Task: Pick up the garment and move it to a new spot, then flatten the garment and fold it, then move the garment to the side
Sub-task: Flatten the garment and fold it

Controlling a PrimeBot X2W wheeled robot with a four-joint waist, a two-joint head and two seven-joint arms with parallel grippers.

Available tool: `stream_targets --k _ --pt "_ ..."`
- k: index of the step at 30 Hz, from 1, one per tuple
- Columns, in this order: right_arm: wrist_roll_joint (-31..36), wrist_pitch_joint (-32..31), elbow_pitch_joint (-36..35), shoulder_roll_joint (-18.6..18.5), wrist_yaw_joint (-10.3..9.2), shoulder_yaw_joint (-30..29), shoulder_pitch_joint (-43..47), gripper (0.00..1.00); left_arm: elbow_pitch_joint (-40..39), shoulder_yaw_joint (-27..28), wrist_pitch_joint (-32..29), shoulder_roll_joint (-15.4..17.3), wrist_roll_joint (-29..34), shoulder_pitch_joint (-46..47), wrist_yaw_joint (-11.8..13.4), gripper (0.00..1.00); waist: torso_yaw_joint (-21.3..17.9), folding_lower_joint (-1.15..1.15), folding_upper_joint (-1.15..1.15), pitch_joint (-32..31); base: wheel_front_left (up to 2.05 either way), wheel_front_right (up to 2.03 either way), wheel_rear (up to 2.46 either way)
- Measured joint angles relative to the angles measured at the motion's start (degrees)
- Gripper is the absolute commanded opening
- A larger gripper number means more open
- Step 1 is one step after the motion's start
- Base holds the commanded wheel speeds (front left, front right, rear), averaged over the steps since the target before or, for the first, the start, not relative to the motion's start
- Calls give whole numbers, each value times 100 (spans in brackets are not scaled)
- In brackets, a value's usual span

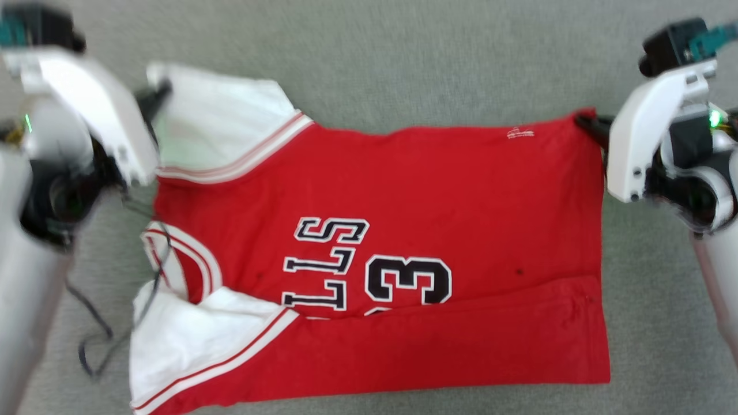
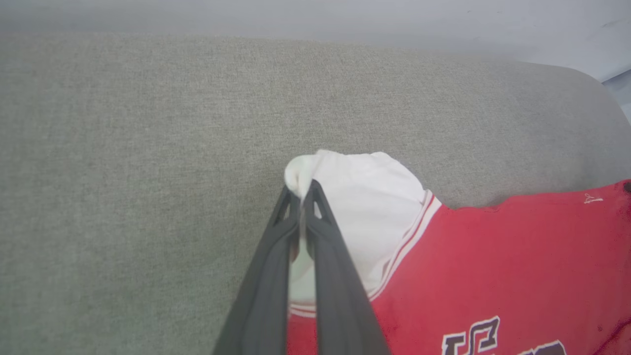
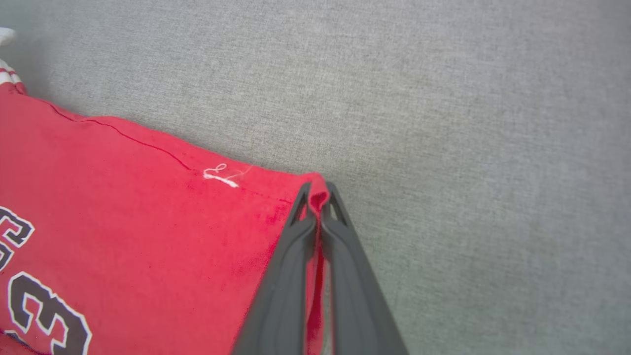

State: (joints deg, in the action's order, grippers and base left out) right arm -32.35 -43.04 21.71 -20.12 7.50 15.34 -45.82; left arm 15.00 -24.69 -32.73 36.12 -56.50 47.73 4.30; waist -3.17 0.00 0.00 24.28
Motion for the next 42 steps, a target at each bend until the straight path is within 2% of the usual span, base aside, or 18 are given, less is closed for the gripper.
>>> stream_targets --k 4,13,23,24,25,26,27,28,36,42 --pt "8 100 -324 -73 0 -148 647 0 -290 222 388 8 -354 -1093 53 0 105 0 0 -438 0 0 0" --pt "65 108 -927 -80 0 -716 2342 0 -1143 498 1172 -19 -750 -3429 354 0 339 -1 0 -1294 0 0 0" --pt "151 382 -1116 221 1 -1293 3715 0 -1422 379 1277 -101 -942 -4592 547 0 432 -1 0 -1549 0 0 0" --pt "162 434 -1098 288 1 -1337 3818 3 -1392 369 1277 -149 -989 -4656 548 0 429 -1 0 -1566 0 0 0" --pt "204 474 -1062 336 1 -1356 3918 22 -1367 346 1274 -189 -1029 -4729 549 0 420 -1 0 -1584 0 0 0" --pt "225 508 -1044 375 1 -1357 4010 74 -1339 330 1291 -211 -1029 -4795 546 5 411 -1 0 -1601 0 0 0" --pt "213 609 -1027 430 0 -1365 4080 100 -1310 341 1381 -245 -1027 -4846 546 48 403 -1 0 -1623 0 0 0" --pt "216 682 -1017 470 0 -1355 4134 100 -1292 337 1423 -268 -1027 -4871 544 100 394 -1 0 -1651 0 0 0" --pt "243 1291 -1220 497 0 -1386 4408 100 -1404 257 1906 -374 -653 -5047 556 100 285 -1 0 -1969 0 0 0" --pt "343 1339 -1836 319 0 -1703 4465 100 -1871 283 2510 -388 -115 -5020 779 100 248 -1 0 -2274 0 0 0"
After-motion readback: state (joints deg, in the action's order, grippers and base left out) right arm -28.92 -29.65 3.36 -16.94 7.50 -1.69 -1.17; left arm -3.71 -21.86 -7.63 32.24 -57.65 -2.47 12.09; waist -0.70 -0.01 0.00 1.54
